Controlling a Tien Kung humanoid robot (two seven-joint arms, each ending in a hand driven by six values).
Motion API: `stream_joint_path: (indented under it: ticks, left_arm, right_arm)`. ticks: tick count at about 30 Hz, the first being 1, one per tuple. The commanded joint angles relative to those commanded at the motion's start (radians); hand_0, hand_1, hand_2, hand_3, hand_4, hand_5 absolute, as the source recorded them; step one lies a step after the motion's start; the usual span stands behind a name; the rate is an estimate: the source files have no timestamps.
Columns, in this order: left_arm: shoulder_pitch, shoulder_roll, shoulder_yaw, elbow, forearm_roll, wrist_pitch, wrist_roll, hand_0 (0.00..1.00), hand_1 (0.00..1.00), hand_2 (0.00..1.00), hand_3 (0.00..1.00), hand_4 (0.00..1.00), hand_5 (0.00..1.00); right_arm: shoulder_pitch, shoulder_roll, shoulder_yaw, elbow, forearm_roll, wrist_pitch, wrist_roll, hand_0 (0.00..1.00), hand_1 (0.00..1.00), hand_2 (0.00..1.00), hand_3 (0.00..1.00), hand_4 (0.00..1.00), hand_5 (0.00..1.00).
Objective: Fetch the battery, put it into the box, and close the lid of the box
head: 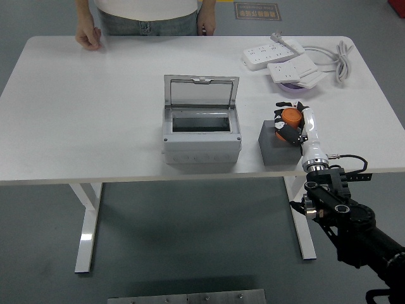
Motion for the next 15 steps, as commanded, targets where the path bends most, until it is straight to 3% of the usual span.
stream_joint_path:
  ticks: [8,9,14,15]
  left_arm:
    - [0.001,0.0,0.0,0.0,0.001,0.001,-0.001,0.648,0.691,0.537,0.537,0.42,0.002]
    - [0.0,0.0,-0.001,0.0,0.002,0.001,-0.001,0.648,0.694,0.538,0.537,0.423,0.002]
    - [0.001,-0.001,-0.001,0.001,0.003,0.001,-0.001,0.648,0.694,0.538,0.537,0.423,0.002]
    - [0.001,-0.001,-0.002,0.001,0.004,0.001,-0.001,0.648,0.694,0.541,0.54,0.429,0.002]
  right_arm:
    - [0.001,-0.001,-0.003,0.001,0.002,-0.001,-0.002,0.33,0.383,0.411,0.393,0.327,0.035]
    - [0.001,-0.001,-0.004,0.001,0.001,0.0,-0.003,0.284,0.334,0.35,0.371,0.157,0.002]
    - [0.004,-0.002,-0.007,0.001,-0.003,0.005,-0.01,0.284,0.334,0.35,0.371,0.157,0.002]
    - [0.004,-0.003,-0.007,0.002,-0.005,0.006,-0.012,0.245,0.306,0.331,0.358,0.074,0.002]
